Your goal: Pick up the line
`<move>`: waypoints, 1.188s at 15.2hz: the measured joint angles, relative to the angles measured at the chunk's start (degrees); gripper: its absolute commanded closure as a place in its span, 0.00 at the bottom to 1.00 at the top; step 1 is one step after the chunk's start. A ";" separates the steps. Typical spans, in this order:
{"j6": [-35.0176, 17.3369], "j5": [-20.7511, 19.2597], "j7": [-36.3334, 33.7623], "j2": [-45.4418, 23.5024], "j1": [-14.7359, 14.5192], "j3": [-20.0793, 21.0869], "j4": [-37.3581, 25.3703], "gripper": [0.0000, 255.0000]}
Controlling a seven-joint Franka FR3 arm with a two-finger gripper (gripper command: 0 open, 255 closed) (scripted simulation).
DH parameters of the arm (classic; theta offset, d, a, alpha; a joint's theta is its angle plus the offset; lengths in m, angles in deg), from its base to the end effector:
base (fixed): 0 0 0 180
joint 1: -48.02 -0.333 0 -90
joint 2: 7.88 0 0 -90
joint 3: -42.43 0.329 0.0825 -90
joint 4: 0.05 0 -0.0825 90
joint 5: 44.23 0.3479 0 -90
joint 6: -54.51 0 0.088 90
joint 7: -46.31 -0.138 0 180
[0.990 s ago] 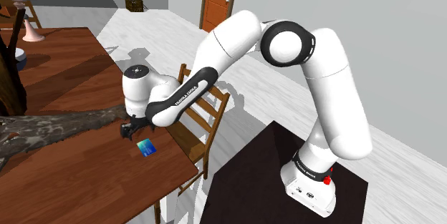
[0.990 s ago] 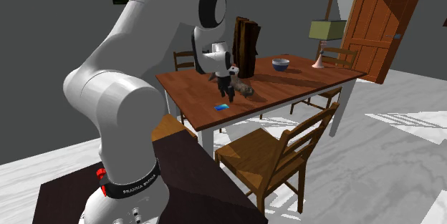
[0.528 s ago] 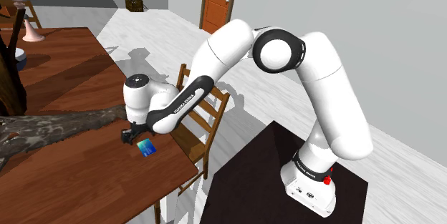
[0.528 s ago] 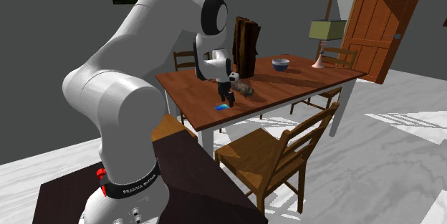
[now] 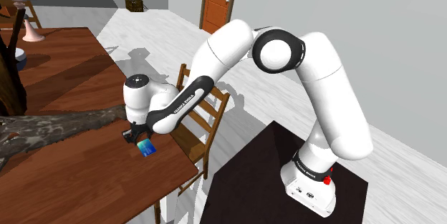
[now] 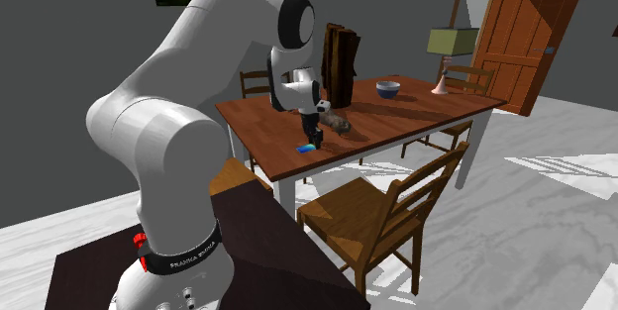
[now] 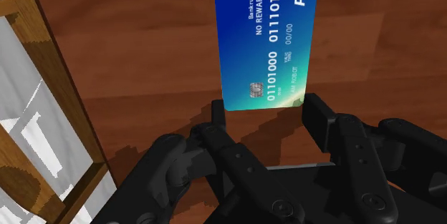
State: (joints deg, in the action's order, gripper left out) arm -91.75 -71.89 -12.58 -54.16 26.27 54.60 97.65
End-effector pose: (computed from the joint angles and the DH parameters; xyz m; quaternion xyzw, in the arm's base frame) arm 0.5581 0.3572 0.1432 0.9957 -0.0553 0.0726 0.0172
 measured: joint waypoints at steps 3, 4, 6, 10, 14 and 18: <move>0.22 0.08 0.10 0.12 0.06 0.06 -0.04 1.00; 0.44 0.18 0.18 0.54 0.16 0.18 0.21 1.00; 1.09 0.51 0.51 1.70 0.48 0.54 0.75 1.00; 2.78 1.30 1.15 4.03 0.98 1.35 1.41 1.00; 4.40 2.12 1.90 6.37 1.57 2.14 2.11 1.00; 6.21 2.98 2.62 8.35 2.00 2.89 2.26 1.00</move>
